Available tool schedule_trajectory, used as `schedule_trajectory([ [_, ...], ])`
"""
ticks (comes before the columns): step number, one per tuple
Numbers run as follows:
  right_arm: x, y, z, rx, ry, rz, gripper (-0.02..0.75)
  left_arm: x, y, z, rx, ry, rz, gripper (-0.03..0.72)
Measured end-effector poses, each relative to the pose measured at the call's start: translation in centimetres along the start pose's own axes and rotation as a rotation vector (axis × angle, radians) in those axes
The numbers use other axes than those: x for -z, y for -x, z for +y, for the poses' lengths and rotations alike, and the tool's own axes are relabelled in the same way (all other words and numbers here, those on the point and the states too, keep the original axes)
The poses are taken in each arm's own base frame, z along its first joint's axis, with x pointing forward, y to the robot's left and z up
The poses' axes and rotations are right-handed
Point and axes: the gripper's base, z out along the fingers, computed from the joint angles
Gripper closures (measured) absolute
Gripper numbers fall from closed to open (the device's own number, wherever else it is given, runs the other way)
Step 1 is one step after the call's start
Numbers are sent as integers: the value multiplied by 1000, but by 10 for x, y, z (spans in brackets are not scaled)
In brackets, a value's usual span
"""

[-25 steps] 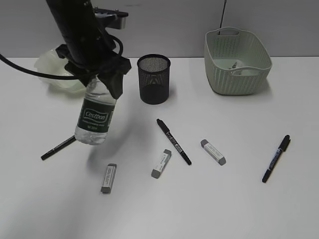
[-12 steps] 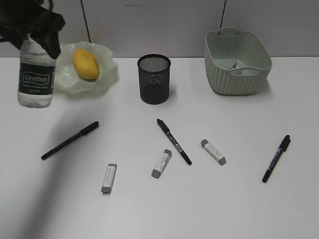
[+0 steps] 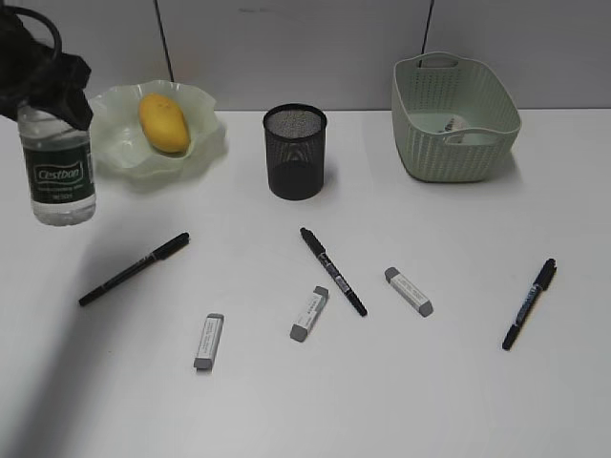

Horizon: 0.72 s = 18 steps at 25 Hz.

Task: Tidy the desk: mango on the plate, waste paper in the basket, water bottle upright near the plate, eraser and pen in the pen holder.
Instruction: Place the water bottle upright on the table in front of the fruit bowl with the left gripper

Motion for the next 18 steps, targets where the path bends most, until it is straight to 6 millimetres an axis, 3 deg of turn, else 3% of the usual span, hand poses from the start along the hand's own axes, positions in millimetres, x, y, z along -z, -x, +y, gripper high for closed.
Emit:
schedule_trajectory([
  [7,0,0,0,0,0,0,207,-27,-26,11,37,7,-154,193],
  [15,0,0,0,0,0,0,207,-45,-37,22,65,27,-497,193],
  [18,0,0,0,0,0,0,207,-55,-39,27,75,39,-523,193],
])
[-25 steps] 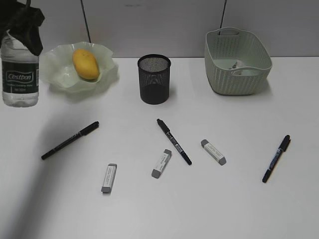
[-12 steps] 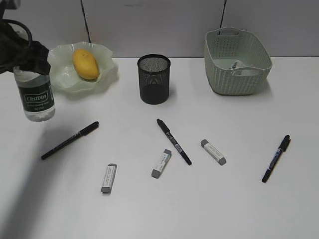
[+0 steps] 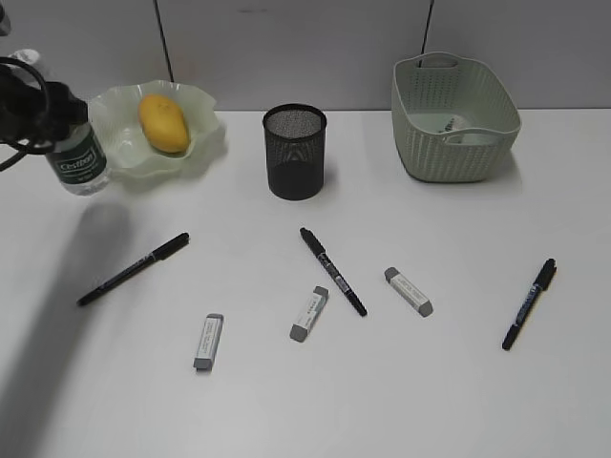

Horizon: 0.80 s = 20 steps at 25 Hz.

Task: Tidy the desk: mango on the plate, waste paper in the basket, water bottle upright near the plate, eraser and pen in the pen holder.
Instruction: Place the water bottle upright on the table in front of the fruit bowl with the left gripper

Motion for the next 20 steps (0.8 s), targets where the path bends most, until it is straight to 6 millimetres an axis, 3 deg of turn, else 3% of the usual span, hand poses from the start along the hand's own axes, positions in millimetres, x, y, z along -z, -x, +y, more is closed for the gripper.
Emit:
schedule_trajectory([
  [13,0,0,0,0,0,0,207,-30,-32,7,6,19,75,194],
  [20,0,0,0,0,0,0,207,-31,-32,7,3,18,73,193],
])
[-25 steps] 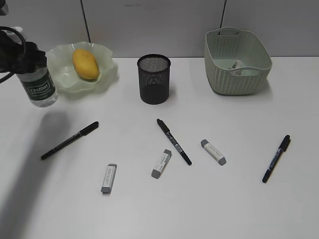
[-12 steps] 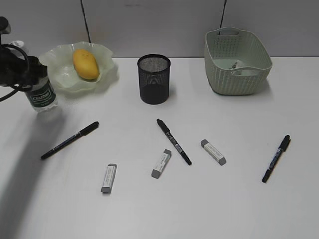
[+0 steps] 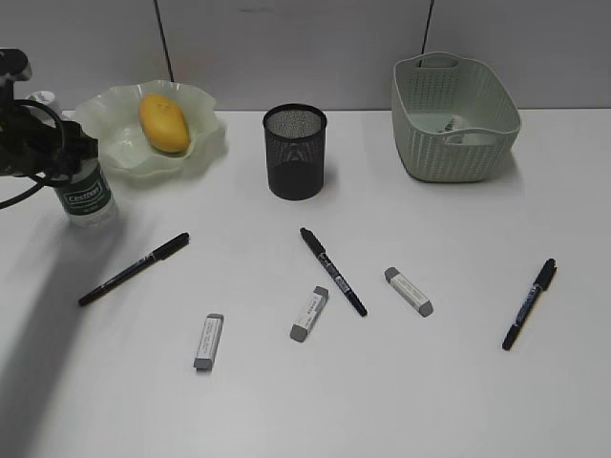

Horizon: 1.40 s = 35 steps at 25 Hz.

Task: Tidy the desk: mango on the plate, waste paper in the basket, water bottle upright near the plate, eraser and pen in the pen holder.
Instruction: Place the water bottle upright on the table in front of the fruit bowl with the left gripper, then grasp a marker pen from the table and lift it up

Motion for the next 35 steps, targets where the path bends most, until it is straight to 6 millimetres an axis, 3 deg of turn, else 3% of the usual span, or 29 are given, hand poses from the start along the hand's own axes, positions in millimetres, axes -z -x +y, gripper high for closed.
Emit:
schedule_trajectory([
  [5,0,0,0,0,0,0,207,0,-2,0,-1,1,28,102],
  [10,0,0,0,0,0,0,207,4,-7,0,-2,3,115,71],
  [14,0,0,0,0,0,0,207,16,-4,0,-12,2,174,65],
  [19,0,0,0,0,0,0,207,39,-11,0,-12,8,374,64],
  [29,0,0,0,0,0,0,207,122,-7,-1,-15,15,714,103],
  [35,0,0,0,0,0,0,207,187,9,-4,-8,-17,639,123],
])
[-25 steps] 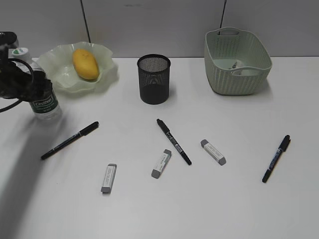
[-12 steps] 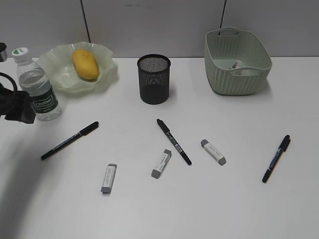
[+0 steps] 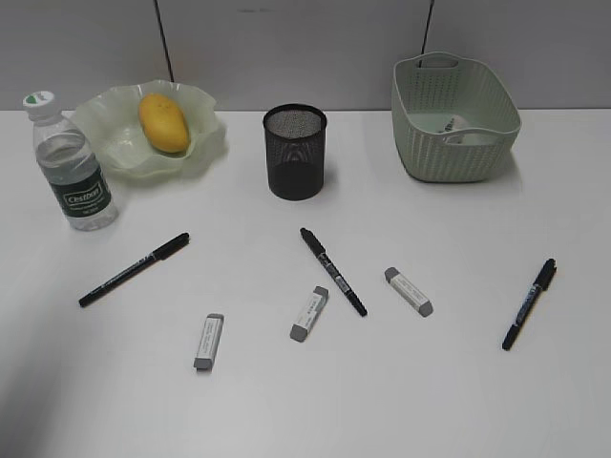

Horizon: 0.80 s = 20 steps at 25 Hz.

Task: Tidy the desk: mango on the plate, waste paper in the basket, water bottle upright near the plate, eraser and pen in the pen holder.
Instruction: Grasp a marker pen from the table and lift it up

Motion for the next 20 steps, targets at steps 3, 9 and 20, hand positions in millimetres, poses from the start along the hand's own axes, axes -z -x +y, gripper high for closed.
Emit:
schedule_trajectory([
  [3,0,0,0,0,0,-2,207,35,-19,-3,-9,-28,-143,137],
  [9,0,0,0,0,0,-4,207,69,-73,-2,-33,-36,-350,149],
  [20,0,1,0,0,1,-7,207,84,-161,1,-55,-44,-559,171],
])
